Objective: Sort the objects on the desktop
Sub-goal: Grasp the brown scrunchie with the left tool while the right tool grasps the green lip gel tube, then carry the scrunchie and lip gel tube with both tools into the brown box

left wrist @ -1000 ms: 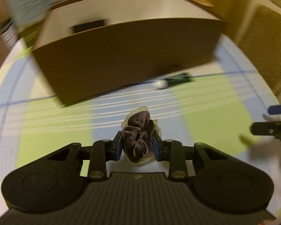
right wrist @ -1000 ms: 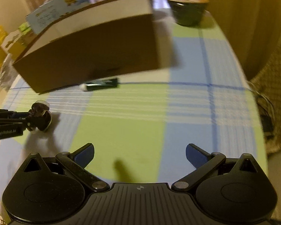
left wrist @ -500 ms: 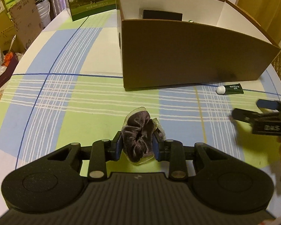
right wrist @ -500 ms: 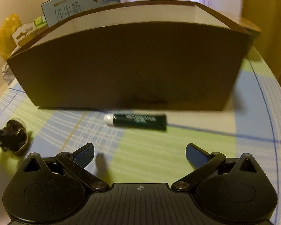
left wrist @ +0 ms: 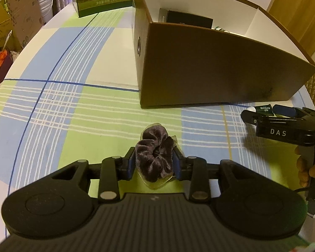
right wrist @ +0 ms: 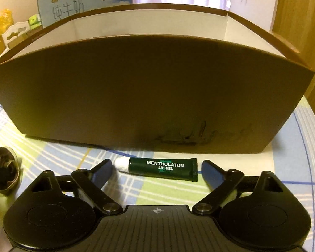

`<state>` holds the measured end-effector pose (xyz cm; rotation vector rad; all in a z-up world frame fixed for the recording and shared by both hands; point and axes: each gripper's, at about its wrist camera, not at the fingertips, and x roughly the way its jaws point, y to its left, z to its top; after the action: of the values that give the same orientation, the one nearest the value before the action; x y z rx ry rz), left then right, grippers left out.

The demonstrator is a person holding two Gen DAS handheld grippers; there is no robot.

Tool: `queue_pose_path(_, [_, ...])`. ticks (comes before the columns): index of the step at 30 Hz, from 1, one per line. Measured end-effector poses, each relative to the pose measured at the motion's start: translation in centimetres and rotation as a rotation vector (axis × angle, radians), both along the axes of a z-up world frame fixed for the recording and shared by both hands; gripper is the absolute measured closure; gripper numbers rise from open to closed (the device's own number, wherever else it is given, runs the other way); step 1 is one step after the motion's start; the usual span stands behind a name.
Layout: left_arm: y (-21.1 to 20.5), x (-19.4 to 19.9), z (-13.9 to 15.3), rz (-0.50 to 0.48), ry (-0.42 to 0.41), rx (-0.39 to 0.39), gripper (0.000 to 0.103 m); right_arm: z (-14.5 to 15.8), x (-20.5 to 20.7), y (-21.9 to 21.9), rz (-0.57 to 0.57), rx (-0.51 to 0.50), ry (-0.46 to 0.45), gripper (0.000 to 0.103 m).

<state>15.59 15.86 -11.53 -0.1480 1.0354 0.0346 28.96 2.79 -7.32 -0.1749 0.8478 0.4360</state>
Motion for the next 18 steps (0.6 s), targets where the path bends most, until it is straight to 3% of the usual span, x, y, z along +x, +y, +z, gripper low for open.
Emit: queue_pose_path(18, [-1.2,0.1,0.2,-0.028,0.018,0.049,0.071,0.9,-2.2,-1.1,0.080,-0.039,0.077,0.022])
